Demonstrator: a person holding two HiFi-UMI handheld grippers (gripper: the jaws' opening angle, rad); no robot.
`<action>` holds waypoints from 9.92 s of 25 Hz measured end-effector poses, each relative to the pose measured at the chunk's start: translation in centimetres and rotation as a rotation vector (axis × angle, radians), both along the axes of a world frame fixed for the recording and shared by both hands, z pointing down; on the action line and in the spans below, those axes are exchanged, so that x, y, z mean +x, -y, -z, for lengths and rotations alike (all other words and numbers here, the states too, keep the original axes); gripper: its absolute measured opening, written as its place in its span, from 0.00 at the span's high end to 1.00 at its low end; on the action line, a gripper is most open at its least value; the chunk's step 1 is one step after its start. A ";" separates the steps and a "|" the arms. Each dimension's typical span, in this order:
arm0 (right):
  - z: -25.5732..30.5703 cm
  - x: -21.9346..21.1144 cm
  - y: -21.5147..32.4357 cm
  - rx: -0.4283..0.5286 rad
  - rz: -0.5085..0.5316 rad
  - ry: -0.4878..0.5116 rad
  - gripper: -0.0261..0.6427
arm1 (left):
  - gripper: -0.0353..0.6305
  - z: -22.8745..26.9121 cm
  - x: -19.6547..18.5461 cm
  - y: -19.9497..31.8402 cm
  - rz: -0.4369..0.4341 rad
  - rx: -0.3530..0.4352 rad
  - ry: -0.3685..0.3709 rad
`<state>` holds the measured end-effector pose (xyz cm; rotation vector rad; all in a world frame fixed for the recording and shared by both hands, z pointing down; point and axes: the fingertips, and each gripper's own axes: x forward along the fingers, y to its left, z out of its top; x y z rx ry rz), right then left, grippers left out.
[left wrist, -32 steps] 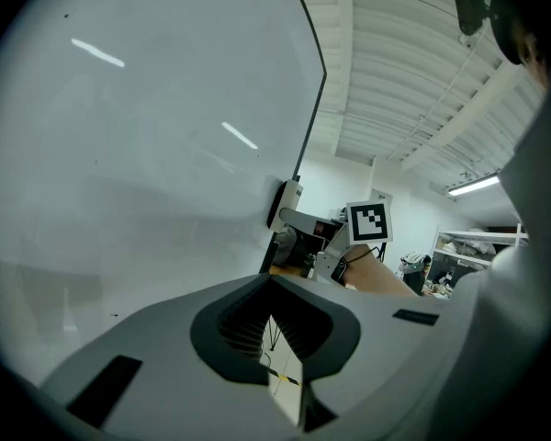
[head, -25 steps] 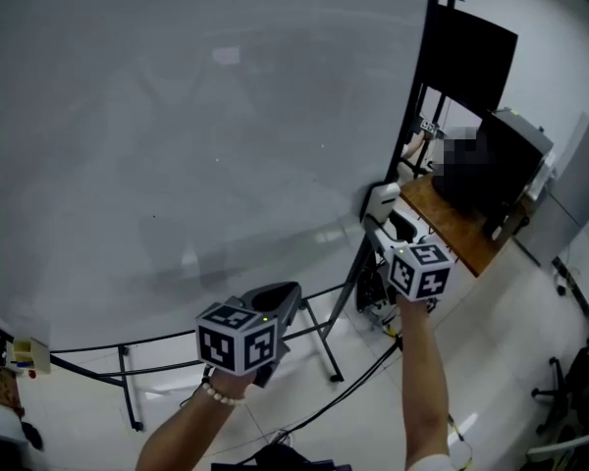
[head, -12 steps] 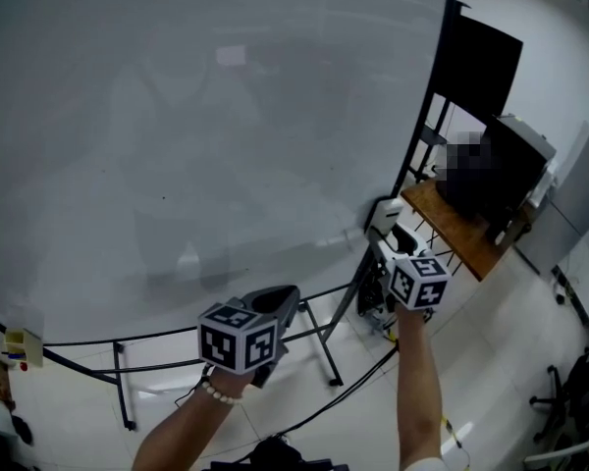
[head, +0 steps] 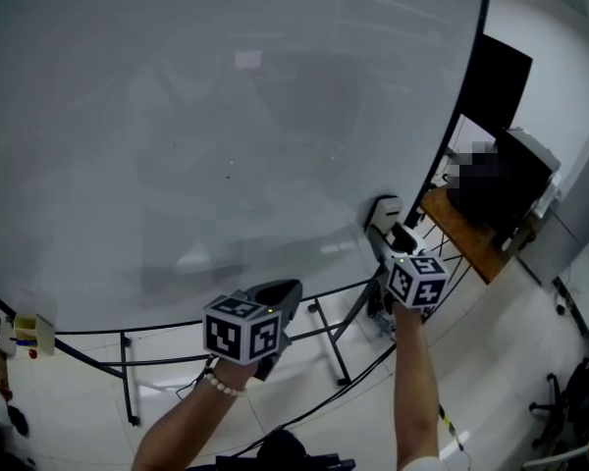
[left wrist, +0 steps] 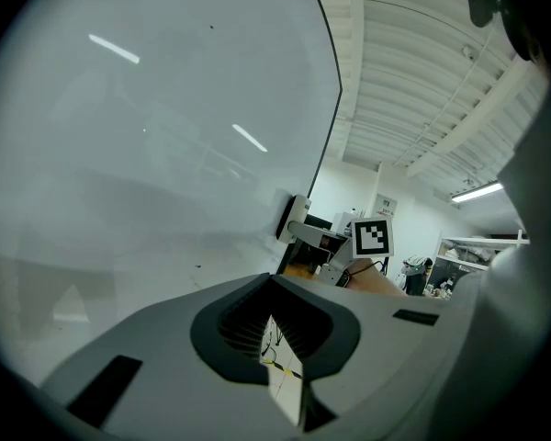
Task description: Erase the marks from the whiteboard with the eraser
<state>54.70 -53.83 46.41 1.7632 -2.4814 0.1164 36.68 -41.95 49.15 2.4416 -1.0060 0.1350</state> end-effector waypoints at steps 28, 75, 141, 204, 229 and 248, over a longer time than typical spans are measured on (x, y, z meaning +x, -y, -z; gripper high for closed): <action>3.1 -28.9 -8.5 -0.030 0.017 0.009 0.59 | 0.97 1.6 -24.3 -9.1 0.157 -0.037 -0.005; 3.7 -81.4 -25.0 0.017 0.097 -0.071 0.58 | 0.97 2.5 -71.0 -25.7 0.374 -0.015 -0.062; -8.0 -85.6 -25.1 0.009 0.124 -0.060 0.58 | 0.97 -6.7 -75.9 -29.2 0.528 -0.186 -0.037; -7.0 -25.9 -7.4 0.039 0.193 -0.059 0.58 | 0.97 -5.6 -14.0 -5.5 0.362 -0.177 -0.008; -7.7 -0.6 0.3 0.076 0.079 -0.015 0.58 | 0.97 -8.5 6.2 1.3 0.251 -0.224 0.028; -9.0 10.2 3.0 0.100 -0.002 -0.010 0.58 | 0.97 -10.9 9.7 2.6 0.224 -0.231 0.020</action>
